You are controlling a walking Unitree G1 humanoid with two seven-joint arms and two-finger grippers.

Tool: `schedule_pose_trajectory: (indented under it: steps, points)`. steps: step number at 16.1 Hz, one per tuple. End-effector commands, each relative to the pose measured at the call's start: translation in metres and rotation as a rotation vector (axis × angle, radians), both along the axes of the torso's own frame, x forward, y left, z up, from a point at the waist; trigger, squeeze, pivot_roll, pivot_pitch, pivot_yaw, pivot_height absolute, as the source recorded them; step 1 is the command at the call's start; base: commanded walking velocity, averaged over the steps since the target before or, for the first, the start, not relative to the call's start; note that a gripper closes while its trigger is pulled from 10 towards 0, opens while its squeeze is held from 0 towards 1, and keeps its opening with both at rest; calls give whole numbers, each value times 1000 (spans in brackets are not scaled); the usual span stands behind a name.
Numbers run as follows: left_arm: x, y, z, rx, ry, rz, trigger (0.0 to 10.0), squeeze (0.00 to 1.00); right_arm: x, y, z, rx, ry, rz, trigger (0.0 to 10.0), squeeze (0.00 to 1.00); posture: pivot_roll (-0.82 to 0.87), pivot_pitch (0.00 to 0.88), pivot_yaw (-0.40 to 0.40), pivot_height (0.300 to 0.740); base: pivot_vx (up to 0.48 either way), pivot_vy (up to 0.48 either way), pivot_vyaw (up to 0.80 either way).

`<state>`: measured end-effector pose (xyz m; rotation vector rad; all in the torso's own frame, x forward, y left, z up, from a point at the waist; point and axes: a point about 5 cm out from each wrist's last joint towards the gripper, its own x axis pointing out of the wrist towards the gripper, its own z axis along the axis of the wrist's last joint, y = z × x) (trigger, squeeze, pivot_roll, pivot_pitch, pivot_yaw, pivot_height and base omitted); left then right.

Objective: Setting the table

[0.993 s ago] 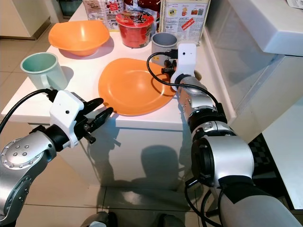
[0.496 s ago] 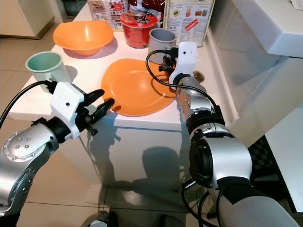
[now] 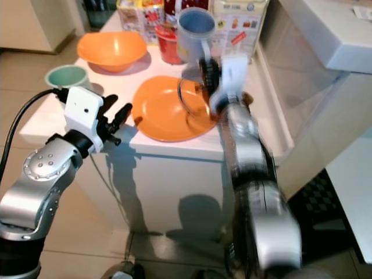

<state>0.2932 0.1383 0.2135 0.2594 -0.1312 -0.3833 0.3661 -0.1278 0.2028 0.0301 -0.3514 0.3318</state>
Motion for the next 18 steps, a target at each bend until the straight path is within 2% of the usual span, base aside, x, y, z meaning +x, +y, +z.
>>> schedule_pose_trajectory:
  steps: [1,4,6,7,10,11,12,15,18]
  points:
    - [1,0,3,-1,-22,12,10000,0,-6,1,20,9,-70,12,0,0,60,0,1,740,0,0,0]
    - [-1,-1,-3,-39,-16,25,10000,0,-45,-7,9,78,-130,-30,0,0,39,0,3,740,0,0,0]
    - [-4,-3,-6,-52,-22,22,10000,0,-64,-10,3,111,-140,-63,0,0,36,0,0,740,0,0,0]
    - [-7,-3,-10,-45,-21,21,10000,0,-79,-11,3,119,-137,-76,0,0,39,0,-3,740,0,0,0]
    - [-14,-3,-14,-48,-15,14,10000,0,-101,-10,2,103,-150,-85,0,0,39,0,-7,740,0,0,0]
    - [-16,-1,-18,-50,-6,16,10000,0,-108,-11,-4,78,-138,-88,3373,0,30,0,-11,740,0,0,0]
    - [-19,-1,-21,-53,0,18,10000,0,-114,-12,-8,54,-121,-93,10000,0,30,0,-12,740,0,0,0]
    - [-27,-2,-29,-73,11,8,10000,0,-127,-14,-22,-19,-62,-57,10000,0,23,0,-17,740,0,0,0]
    - [-38,1,-37,-74,14,-7,10000,0,-144,-24,-41,-49,4,-97,10000,0,24,3,-28,740,0,-203,0]
